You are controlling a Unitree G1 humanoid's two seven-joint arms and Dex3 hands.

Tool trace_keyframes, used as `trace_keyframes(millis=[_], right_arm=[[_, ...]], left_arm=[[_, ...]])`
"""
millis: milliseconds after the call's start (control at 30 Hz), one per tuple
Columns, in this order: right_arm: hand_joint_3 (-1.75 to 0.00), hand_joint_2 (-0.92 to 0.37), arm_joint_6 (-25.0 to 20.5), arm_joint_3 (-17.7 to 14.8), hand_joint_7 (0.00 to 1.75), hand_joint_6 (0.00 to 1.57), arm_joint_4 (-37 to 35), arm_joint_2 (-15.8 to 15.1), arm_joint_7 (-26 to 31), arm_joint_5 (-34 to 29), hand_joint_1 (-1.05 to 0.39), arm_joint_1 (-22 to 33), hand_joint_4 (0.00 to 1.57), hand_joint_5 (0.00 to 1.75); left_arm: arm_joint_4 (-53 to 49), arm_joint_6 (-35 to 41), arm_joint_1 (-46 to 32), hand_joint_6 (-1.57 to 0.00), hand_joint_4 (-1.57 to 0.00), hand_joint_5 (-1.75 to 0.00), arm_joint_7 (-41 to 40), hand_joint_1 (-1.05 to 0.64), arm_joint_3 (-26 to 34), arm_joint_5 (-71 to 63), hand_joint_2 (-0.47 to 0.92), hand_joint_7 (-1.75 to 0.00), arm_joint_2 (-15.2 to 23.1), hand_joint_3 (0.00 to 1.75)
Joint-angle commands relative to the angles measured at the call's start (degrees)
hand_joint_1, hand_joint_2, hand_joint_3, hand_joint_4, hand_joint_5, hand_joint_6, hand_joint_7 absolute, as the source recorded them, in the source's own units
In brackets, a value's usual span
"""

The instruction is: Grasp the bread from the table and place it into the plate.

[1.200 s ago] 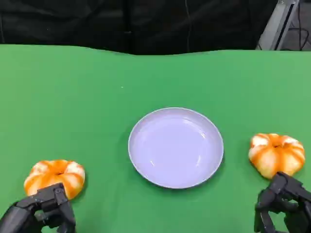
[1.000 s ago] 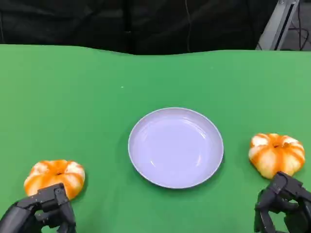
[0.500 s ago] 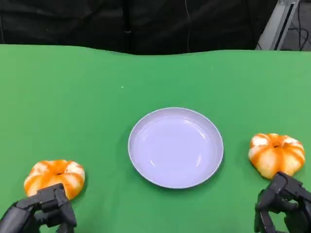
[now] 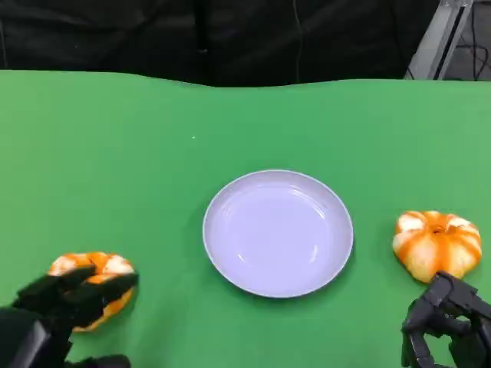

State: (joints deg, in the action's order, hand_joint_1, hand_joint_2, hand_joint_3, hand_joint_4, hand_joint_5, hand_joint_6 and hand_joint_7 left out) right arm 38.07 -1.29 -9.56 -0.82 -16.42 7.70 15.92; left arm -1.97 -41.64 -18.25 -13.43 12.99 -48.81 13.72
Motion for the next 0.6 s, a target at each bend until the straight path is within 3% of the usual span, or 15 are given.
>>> trace_keyframes(millis=[33, 333, 600], right_arm=[[-1.26, -0.52, 0.7, -0.4, 1.58, 0.77, 0.1, -0.8, 0.3, 0.0, -0.15, -0.2, 0.87, 1.75], [-1.28, -0.51, 0.3, -0.1, 1.58, 0.77, 0.5, -0.6, 0.5, -0.1, -0.14, -0.1, 0.87, 1.75], [-1.30, -0.50, 0.2, 0.2, 1.58, 0.77, 1.0, -0.6, 0.8, -0.4, -0.13, 0.2, 0.86, 1.75]], left_arm=[[3.5, 10.1, 2.0, -0.51, -0.40, -0.02, -2.5, -0.81, -2.4, -7.3, 0.92, 0.00, 2.7, 0.09], [-0.7, 24.3, 9.6, -0.48, -0.40, 0.00, 4.3, -0.81, -11.0, -9.2, 0.88, 0.00, 9.0, 0.01], [-11.4, 32.5, 16.4, -0.47, -0.42, -0.01, 4.3, -0.82, -18.3, -7.6, 0.91, 0.00, 9.7, 0.01]])
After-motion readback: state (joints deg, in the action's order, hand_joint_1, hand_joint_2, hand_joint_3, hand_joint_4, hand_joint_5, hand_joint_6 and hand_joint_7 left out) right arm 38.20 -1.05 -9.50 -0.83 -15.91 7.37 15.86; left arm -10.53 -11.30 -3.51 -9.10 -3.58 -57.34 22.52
